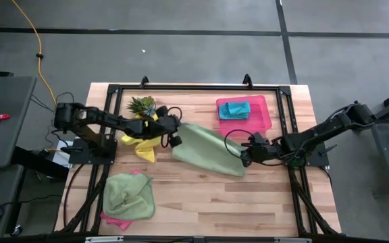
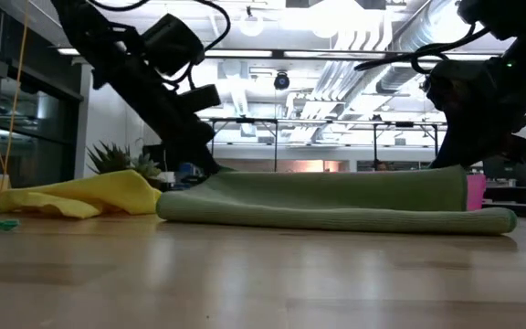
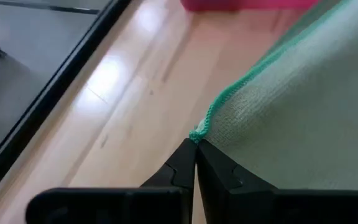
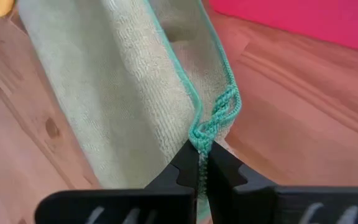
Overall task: Fold microfiber towels
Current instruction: Fold the right green microfiber cloth
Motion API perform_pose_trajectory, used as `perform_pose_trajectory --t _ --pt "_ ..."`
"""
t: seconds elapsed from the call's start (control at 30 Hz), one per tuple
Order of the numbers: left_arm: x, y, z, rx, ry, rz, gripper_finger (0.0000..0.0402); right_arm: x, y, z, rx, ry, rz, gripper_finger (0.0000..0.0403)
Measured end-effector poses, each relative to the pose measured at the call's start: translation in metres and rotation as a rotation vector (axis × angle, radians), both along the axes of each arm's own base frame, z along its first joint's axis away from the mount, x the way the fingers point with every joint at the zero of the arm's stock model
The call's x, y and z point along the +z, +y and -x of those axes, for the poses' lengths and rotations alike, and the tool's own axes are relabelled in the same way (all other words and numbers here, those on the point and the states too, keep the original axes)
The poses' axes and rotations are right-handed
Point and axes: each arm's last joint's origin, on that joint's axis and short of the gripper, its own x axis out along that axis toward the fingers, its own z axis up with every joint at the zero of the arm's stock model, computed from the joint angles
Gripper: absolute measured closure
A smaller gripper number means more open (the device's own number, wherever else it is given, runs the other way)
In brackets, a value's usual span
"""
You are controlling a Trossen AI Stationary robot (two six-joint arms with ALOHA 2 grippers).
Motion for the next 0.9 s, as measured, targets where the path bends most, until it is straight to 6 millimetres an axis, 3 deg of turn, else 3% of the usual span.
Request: perform_pose_trajectory --t 0.47,0.7,0.9 --pt "-0.008 0.011 0.0 -0.026 -0.015 0.075 0.0366 0.0 -0.001 0.0 -0.064 -0.02 0.001 0.0403" --pt "-0.032 0.011 -0.001 -0.023 0.067 0.132 0.0304 0.0 -0.002 0.001 -0.107 -0.026 -0.008 0.0403" --pt "-0.027 0.011 -0.001 -0.015 0.035 0.132 0.0251 -0.002 -0.006 0.005 -0.272 -0.049 0.003 0.0403"
